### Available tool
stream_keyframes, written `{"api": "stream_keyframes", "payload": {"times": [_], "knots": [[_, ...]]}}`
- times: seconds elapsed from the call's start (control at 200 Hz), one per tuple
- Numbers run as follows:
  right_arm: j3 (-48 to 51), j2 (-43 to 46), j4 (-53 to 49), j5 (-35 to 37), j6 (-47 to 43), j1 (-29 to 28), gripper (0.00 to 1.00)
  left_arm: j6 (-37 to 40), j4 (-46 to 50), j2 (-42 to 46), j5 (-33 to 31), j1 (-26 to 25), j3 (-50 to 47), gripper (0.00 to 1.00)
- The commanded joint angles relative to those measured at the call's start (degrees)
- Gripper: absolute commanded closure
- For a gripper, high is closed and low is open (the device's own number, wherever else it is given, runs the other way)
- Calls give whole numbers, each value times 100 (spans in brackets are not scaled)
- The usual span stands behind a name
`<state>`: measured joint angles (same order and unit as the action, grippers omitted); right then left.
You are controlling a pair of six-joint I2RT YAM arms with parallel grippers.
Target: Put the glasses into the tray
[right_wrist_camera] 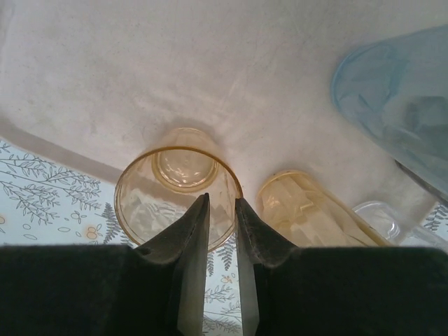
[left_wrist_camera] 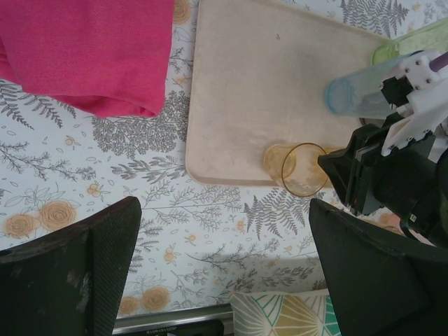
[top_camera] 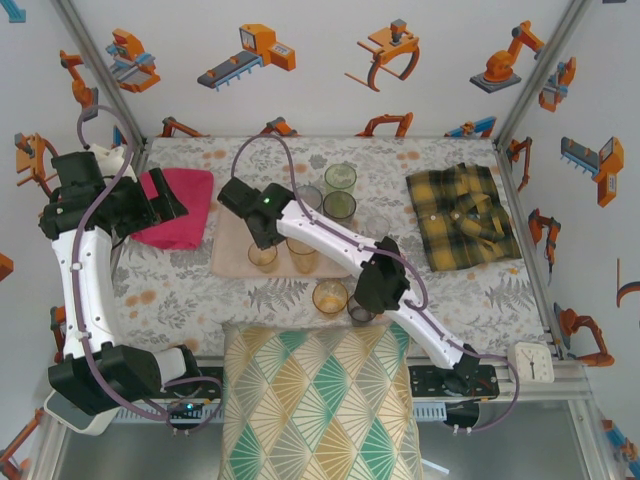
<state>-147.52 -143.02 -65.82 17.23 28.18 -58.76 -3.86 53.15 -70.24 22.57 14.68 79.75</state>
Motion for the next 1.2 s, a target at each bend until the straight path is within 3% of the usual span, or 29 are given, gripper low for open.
{"api": "stream_keyframes", "payload": {"times": [0.0,0.255,0.431,0.546,0.681,0.811,1.011,1.197], "knots": [[-247,98,-162,184,-153,-37,75,-80,-59,147,143,26,-56,3],[-597,322,-51,337,-345,-35,74,-76,-46,176,134,26,-15,3],[-552,1135,67,973,-568,-37,73,-49,-42,165,106,26,17,3],[-16,1912,50,1483,-615,-30,73,-28,-27,160,117,27,43,3],[1290,3066,-150,1782,-184,109,73,49,68,49,291,19,189,3],[3261,4539,-369,1881,610,405,73,124,156,-94,521,0,379,3],[6348,6747,-380,1219,1986,1009,73,176,288,-304,814,-61,548,3],[7768,7632,-433,669,2656,1304,72,337,452,-424,983,-221,690,3]]}}
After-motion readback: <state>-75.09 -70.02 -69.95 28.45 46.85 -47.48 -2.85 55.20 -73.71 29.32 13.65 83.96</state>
